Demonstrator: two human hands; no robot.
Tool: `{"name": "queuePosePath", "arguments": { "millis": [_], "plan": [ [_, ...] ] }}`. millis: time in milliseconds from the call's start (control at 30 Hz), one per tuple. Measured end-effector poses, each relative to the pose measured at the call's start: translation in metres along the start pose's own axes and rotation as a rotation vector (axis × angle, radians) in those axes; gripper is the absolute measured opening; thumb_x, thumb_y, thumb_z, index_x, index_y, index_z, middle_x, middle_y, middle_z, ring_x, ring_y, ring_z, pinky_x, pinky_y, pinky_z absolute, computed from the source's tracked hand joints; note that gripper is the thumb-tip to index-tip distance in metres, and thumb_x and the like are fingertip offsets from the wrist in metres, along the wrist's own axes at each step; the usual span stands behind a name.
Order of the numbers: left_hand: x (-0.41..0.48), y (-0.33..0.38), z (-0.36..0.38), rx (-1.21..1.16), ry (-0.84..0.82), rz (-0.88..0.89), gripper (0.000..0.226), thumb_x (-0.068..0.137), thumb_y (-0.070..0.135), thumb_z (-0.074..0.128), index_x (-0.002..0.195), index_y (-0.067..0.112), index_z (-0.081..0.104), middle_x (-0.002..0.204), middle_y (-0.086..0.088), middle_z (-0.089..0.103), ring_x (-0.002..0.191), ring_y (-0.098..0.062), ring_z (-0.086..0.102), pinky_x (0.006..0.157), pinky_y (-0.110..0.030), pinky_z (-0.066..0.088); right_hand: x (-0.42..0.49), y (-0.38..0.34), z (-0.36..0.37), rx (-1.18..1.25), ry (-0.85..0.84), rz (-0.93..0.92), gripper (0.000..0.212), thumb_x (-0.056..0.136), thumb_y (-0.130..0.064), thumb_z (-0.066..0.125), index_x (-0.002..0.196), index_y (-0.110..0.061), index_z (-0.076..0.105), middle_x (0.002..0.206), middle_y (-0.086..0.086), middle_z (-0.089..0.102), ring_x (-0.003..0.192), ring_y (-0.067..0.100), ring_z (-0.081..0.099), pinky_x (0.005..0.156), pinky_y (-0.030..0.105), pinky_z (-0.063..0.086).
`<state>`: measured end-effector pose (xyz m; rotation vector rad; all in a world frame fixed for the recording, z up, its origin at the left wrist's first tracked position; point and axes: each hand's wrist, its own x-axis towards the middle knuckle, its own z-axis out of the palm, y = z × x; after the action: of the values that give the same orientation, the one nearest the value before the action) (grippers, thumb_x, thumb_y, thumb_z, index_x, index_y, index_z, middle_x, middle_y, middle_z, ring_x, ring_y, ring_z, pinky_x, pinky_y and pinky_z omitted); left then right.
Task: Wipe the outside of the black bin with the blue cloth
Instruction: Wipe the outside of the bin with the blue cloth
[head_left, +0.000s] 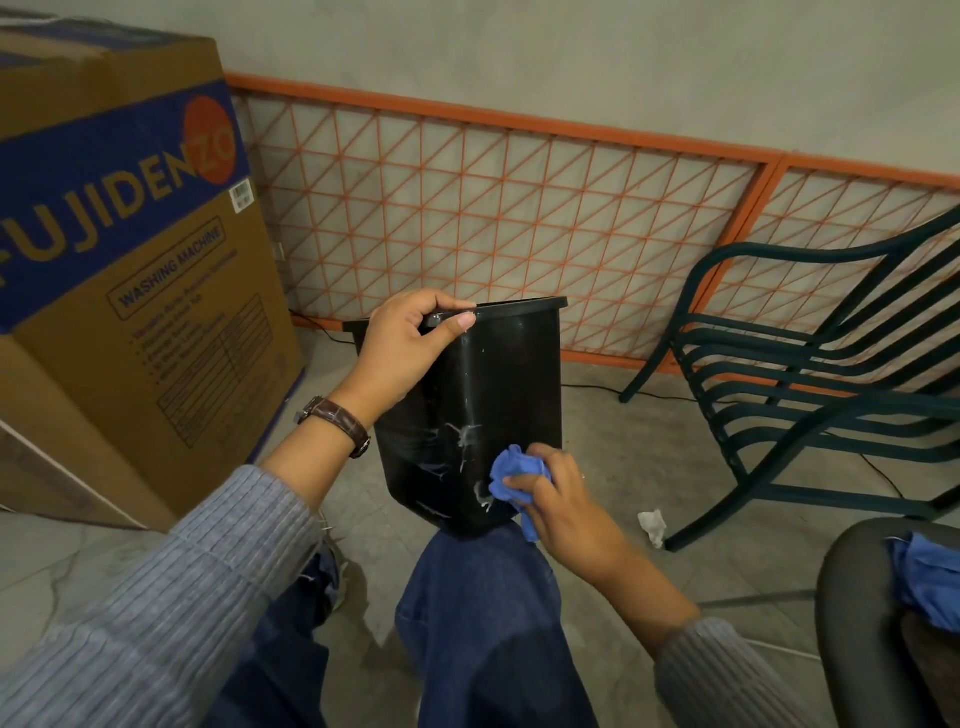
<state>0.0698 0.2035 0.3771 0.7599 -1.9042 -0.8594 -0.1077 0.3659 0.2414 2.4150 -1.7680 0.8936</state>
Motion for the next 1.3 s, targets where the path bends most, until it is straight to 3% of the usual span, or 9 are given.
{"name": "queuePosePath", "arguments": {
  "millis": [133,200,300,433,600,767,967,1167,1300],
  "plan": [
    [-0.001,-0.001,0.000,0.020,0.021,0.000,0.011,0.085,0.025,0.063,0.095,0.029,0.064,0.091,0.023,0.060,0.091,0.011,0.054,0.088,-0.020,0.042,0.004,0.011,-0.005,0.031,0.044,0.122,0.028,0.093,-0.026,0.037,0.121,-0.026,0.039,0.131,0.004,0.027,0.117,0.026,0.043,0.092,0.038,0.048],
    [-0.001,-0.003,0.000,0.014,0.024,-0.003,0.011,0.085,0.025,0.063,0.095,0.030,0.064,0.091,0.022,0.061,0.092,0.008,0.055,0.088,-0.023,0.042,0.009,0.004,-0.002,0.051,0.091,0.140,0.027,0.094,-0.025,0.039,0.121,-0.025,0.039,0.130,0.002,0.027,0.117,0.022,0.042,0.095,0.033,0.045],
    [-0.001,-0.001,0.000,0.012,0.009,-0.004,0.012,0.085,0.024,0.063,0.095,0.030,0.064,0.092,0.022,0.060,0.092,0.007,0.055,0.086,-0.019,0.042,0.005,-0.008,0.003,0.014,0.055,0.038,0.030,0.091,-0.020,0.046,0.120,-0.021,0.042,0.130,0.006,0.029,0.117,0.018,0.038,0.093,0.026,0.042],
    [-0.001,0.000,0.000,0.017,0.000,-0.010,0.011,0.085,0.024,0.063,0.095,0.030,0.064,0.093,0.021,0.060,0.094,0.004,0.055,0.088,-0.022,0.044,-0.003,0.006,-0.004,-0.065,-0.023,-0.023,0.034,0.087,-0.017,0.051,0.120,-0.017,0.042,0.129,0.010,0.031,0.114,0.026,0.042,0.088,0.033,0.047],
    [-0.004,0.000,-0.003,0.000,0.004,-0.018,0.012,0.086,0.023,0.062,0.097,0.029,0.063,0.094,0.021,0.060,0.094,0.003,0.056,0.090,-0.028,0.046,0.000,0.019,-0.014,-0.151,-0.079,0.003,0.060,0.069,0.003,0.074,0.115,-0.018,0.043,0.128,0.011,0.032,0.113,0.027,0.040,0.081,0.042,0.051],
    [-0.003,0.000,-0.003,0.001,0.005,-0.027,0.013,0.085,0.023,0.062,0.097,0.029,0.063,0.094,0.022,0.060,0.094,0.006,0.055,0.091,-0.029,0.046,-0.014,0.030,-0.011,-0.267,-0.148,-0.170,0.059,0.063,0.009,0.073,0.110,-0.019,0.050,0.129,0.013,0.036,0.118,0.031,0.036,0.080,0.042,0.053],
    [-0.002,0.003,0.000,0.043,0.004,0.003,0.012,0.085,0.025,0.062,0.096,0.031,0.062,0.093,0.023,0.059,0.092,0.009,0.053,0.091,-0.030,0.045,0.001,0.019,-0.013,-0.378,-0.127,-0.400,0.033,0.084,-0.010,0.038,0.113,-0.024,0.049,0.126,0.012,0.040,0.114,0.033,0.040,0.086,0.044,0.050],
    [-0.001,-0.001,-0.001,0.039,0.001,-0.003,0.012,0.086,0.027,0.062,0.097,0.031,0.063,0.093,0.025,0.058,0.095,0.004,0.053,0.093,-0.037,0.045,0.021,0.014,-0.017,-0.184,-0.009,-0.131,0.061,0.065,0.009,0.071,0.114,-0.021,0.047,0.128,0.011,0.034,0.116,0.031,0.035,0.087,0.044,0.047],
    [0.001,0.001,0.002,0.041,-0.002,0.005,0.011,0.085,0.026,0.062,0.094,0.033,0.062,0.094,0.022,0.059,0.093,0.009,0.053,0.090,-0.027,0.043,0.008,0.008,-0.010,-0.233,-0.064,-0.171,0.037,0.081,-0.008,0.043,0.115,-0.023,0.048,0.130,0.011,0.035,0.119,0.032,0.035,0.087,0.043,0.047]
  ]
}}
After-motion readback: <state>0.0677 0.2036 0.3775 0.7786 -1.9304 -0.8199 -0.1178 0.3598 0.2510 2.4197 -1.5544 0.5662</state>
